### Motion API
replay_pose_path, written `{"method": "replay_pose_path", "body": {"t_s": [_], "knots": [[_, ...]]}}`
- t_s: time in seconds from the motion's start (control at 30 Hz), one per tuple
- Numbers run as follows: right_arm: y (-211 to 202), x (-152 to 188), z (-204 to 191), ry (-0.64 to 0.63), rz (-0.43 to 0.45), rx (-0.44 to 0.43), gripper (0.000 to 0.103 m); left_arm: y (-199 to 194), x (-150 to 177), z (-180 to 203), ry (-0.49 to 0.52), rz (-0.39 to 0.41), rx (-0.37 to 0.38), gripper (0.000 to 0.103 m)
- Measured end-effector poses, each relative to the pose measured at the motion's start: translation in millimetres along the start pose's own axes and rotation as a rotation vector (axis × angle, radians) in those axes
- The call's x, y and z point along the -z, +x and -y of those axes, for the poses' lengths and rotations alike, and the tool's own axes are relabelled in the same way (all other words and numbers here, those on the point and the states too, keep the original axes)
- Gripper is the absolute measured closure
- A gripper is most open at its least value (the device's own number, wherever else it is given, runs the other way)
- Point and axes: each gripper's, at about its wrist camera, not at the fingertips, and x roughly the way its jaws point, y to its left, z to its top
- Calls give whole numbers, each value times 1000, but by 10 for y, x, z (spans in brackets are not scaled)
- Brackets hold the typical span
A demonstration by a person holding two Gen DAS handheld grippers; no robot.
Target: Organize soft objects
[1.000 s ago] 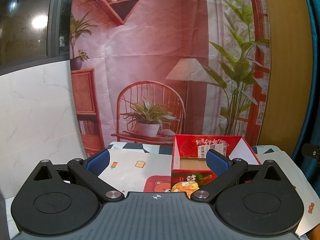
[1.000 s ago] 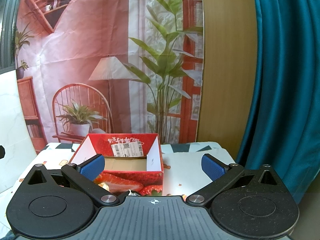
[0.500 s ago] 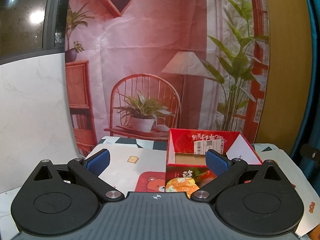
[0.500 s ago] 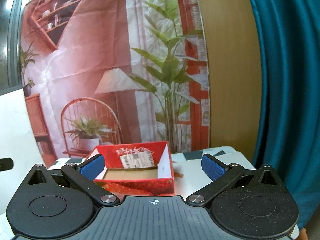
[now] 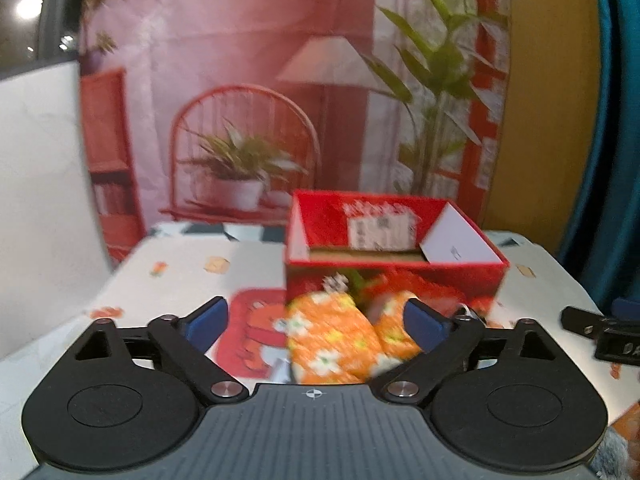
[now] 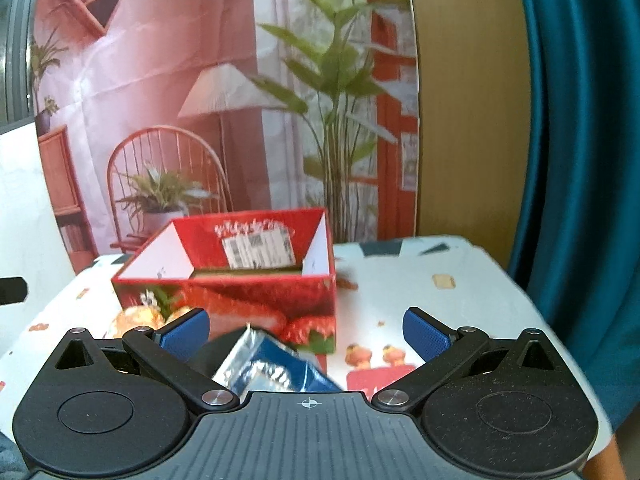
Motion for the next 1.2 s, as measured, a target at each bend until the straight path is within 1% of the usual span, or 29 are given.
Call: {"method": "replay_pose_path", "body": {"t_s": [0.07, 0.1, 0.13, 0.17, 0.23, 0.3, 0.37, 0.43, 0.6, 0.8, 0.93, 1.07, 1.2], "knots": [[65, 80, -1, -16, -25, 0, 1, 122, 67, 27, 12, -25, 24, 17], [91, 131, -1, -22, -40, -4, 3, 163, 100, 47, 18, -37, 35, 22], [121, 184, 2, -24, -63, -12, 7, 221, 130, 71, 25, -55, 55, 29], [159, 229, 22, -22, -86, -18, 9, 256, 170, 96, 30, -66, 74, 32], [232, 302, 66, -4, -136, -31, 15, 323, 236, 153, 45, -92, 120, 42], [299, 382, 123, 21, -183, -30, 19, 358, 305, 215, 58, -112, 159, 49], [360, 462, 164, 45, -226, -37, 20, 404, 364, 248, 66, -131, 185, 50], [416, 532, 198, 68, -265, -42, 21, 441, 409, 247, 64, -142, 195, 51], [603, 665, 254, 104, -363, -60, 21, 490, 461, 203, 43, -162, 186, 51], [693, 768, 251, 132, -444, -88, 22, 528, 457, 226, 34, -199, 189, 51], [775, 841, 311, 184, -507, -96, 21, 575, 466, 209, 19, -218, 191, 51], [817, 878, 362, 233, -524, -124, 23, 620, 478, 180, -7, -238, 197, 51], [804, 852, 289, 209, -522, -170, 33, 625, 494, 186, -15, -245, 201, 53]]}}
